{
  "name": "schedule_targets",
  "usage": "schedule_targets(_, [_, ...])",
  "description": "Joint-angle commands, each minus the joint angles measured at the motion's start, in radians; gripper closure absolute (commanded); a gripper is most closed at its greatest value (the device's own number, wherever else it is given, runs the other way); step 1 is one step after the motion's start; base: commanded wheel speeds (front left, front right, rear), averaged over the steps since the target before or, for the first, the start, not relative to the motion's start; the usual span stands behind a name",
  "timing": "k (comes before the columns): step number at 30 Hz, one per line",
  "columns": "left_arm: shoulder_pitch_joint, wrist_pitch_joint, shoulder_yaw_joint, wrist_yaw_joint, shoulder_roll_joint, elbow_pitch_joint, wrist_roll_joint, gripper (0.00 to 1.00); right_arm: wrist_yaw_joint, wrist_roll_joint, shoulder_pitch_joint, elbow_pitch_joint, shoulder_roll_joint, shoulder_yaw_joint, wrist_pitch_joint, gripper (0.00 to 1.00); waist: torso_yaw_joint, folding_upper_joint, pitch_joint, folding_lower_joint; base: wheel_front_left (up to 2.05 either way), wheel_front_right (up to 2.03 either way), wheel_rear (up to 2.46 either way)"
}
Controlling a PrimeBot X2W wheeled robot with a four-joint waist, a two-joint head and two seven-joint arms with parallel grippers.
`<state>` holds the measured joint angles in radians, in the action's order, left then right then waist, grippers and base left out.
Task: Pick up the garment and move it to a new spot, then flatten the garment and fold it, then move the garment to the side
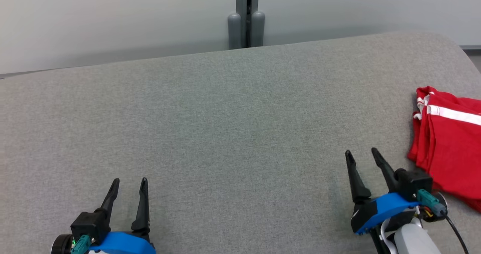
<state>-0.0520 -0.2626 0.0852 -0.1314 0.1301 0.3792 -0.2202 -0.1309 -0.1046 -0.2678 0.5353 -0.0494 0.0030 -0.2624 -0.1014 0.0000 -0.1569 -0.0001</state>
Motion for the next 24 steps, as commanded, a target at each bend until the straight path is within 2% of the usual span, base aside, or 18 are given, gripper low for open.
schedule_targets(1, [0.007,-0.003,-0.012,0.002,-0.006,0.003,0.008,0.0,0.0,-0.015,0.025,-0.01,-0.004,0.011,-0.003,0.0,0.006,0.0,0.007,0.0001,0.0,0.0,0.0])
schedule_targets(24, [0.085,-0.003,-0.058,0.002,-0.057,0.027,-0.004,0.0,0.0,-0.089,0.121,-0.015,-0.003,0.002,-0.003,0.0,0.08,0.0,0.154,0.0001,0.0,0.0,0.0])
